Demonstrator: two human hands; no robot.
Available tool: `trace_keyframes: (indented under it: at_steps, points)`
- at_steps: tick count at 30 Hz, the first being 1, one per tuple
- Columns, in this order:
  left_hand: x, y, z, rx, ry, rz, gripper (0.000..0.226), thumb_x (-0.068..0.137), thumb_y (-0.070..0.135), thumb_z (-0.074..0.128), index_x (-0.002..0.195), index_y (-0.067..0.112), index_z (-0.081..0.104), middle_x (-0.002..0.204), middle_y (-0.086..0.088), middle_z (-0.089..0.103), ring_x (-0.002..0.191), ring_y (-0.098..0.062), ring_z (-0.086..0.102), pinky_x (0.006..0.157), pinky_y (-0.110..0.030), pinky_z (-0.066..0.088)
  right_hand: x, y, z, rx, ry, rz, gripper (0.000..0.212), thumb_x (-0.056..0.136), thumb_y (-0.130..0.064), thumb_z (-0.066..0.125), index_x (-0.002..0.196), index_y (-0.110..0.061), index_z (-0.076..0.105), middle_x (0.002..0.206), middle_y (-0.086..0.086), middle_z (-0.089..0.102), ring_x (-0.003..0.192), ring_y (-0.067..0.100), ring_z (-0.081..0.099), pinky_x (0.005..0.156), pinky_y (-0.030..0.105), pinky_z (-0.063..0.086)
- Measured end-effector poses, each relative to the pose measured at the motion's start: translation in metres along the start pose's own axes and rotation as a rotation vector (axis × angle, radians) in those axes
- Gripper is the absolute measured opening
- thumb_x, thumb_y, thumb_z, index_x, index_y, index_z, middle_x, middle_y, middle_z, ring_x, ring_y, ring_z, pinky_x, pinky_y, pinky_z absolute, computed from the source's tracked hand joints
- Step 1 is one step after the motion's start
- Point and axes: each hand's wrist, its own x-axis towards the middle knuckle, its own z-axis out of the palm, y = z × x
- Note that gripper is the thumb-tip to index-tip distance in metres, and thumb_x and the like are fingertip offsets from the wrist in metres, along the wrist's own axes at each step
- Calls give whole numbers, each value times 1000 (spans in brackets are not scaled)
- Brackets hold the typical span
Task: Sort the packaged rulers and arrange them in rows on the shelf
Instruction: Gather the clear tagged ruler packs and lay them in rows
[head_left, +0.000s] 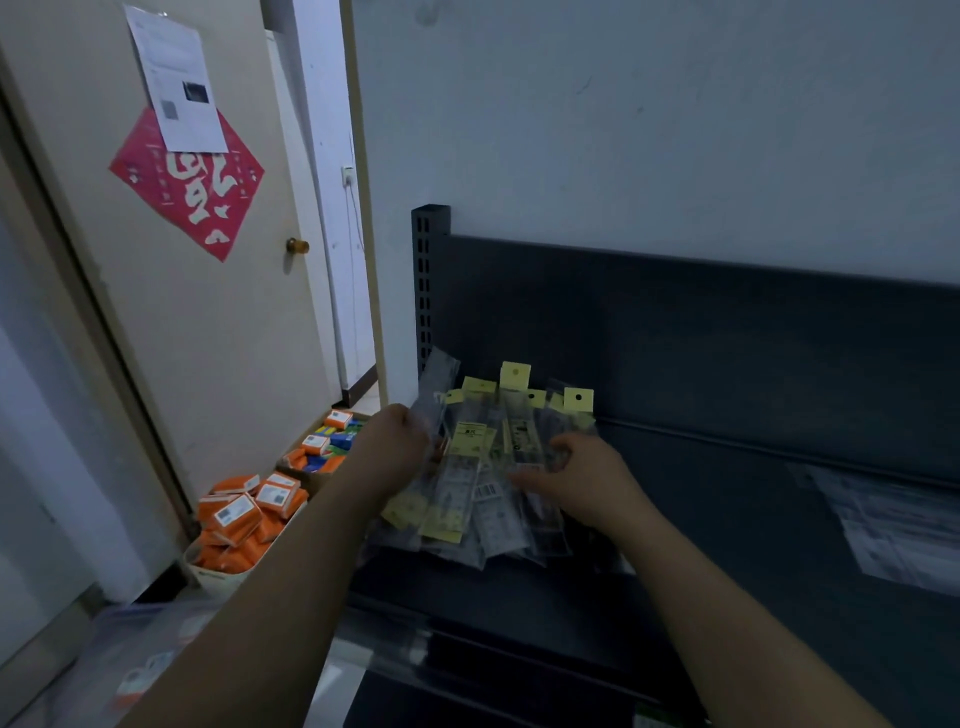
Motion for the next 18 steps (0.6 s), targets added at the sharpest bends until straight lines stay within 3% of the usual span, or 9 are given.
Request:
trace_keyframes:
  at_steps: [2,4,6,8,12,15,18]
  points:
    - [-3,1,-1,-1,-3,-13,19,95,19,48,97,4,61,97,-14,66,90,-29,64,83,-49,54,-2,-4,3,-26,-42,16,36,79,-42,73,98,-20,52,82,-16,49,68,-2,46,53,15,37]
    - [-7,4,-1,25,-13,-7,14,91,16,56,92,3,61,98,-18,66,89,-30,64,80,-46,54,0,-7,4,-9,-59,30,29,78,-36,75,82,-20,51,76,-14,51,65,-2,49,47,16,35]
    - [-14,8,-1,61,-14,9,13,83,18,68,82,10,58,92,-14,65,83,-26,63,74,-39,52,4,-5,3,38,-44,35,26,77,-33,76,85,-17,58,80,-4,62,66,5,56,47,18,38]
    - [-19,10,0,106,-33,3,26,76,26,76,76,20,51,88,-7,61,88,-25,61,82,-41,54,4,-1,-1,96,-4,47,25,79,-31,75,90,-11,63,81,0,65,64,7,58,47,18,39]
    - [-14,8,3,139,-16,19,19,79,31,66,70,21,53,92,-12,64,98,-34,60,94,-52,47,-2,9,-12,203,41,50,22,87,-27,67,93,-6,66,76,-1,62,60,7,53,47,17,38]
    - [-12,14,9,-2,-26,53,16,86,29,50,87,15,58,94,-11,65,92,-32,64,88,-54,51,-8,17,-22,288,51,70,19,91,-26,61,93,-8,67,77,1,64,61,8,53,47,14,40]
    - [-21,31,19,-27,-114,85,26,82,21,52,104,8,59,100,-12,65,88,-29,64,77,-42,56,-15,24,-35,425,77,100,18,93,-25,58,94,-10,67,82,6,68,67,15,59,54,20,47]
